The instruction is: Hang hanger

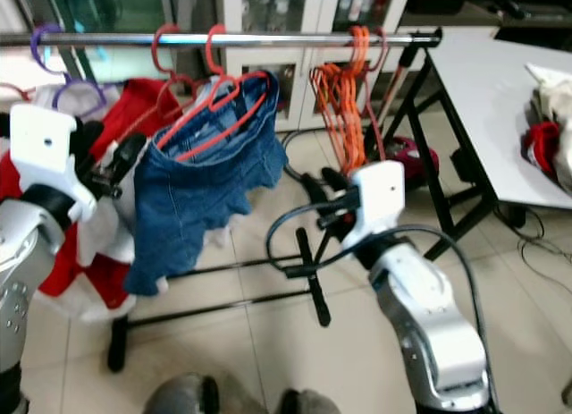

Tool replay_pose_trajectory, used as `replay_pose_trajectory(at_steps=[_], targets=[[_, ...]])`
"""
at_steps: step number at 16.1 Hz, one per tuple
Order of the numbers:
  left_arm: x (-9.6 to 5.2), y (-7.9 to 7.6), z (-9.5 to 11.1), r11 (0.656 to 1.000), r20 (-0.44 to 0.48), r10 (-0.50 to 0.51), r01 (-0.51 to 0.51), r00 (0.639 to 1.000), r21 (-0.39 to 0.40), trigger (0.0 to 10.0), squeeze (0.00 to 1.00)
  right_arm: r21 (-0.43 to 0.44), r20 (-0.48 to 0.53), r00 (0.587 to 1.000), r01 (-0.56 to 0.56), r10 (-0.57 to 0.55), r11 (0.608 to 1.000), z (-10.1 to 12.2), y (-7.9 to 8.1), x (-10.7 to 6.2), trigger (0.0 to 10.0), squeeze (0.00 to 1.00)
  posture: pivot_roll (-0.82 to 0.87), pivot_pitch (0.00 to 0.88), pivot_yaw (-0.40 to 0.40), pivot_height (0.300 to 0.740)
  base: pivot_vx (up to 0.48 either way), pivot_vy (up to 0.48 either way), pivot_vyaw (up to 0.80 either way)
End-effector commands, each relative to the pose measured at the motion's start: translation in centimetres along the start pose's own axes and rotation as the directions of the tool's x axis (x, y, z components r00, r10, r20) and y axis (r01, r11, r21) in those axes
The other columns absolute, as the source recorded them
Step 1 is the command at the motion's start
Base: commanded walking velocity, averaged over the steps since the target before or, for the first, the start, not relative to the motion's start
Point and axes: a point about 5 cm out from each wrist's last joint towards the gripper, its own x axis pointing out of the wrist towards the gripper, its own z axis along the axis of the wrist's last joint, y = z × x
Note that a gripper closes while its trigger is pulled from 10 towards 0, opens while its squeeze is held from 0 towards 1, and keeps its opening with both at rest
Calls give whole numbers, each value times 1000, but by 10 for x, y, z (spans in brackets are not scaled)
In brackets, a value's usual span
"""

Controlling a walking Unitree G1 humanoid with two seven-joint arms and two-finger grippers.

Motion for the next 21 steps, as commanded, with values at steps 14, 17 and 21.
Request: replay_pose_trajectory(at_steps=[14,17,21], targets=[[-42,28,8,980,-16,178,-176,984,98,10000,0,10,11,987,-159,159,987,7,6,1,10000,0,107,98,-117,740,0,70,-229],[-30,18,11,990,14,134,-135,991,50,10000,0,19,4,990,-140,139,990,3,8,9,10000,0,122,96,-111,740,0,0,0],[-34,54,7,979,-25,200,-198,980,51,10000,420,46,18,984,-178,177,983,3,15,5,10000,0,104,86,-82,740,0,0,0]])
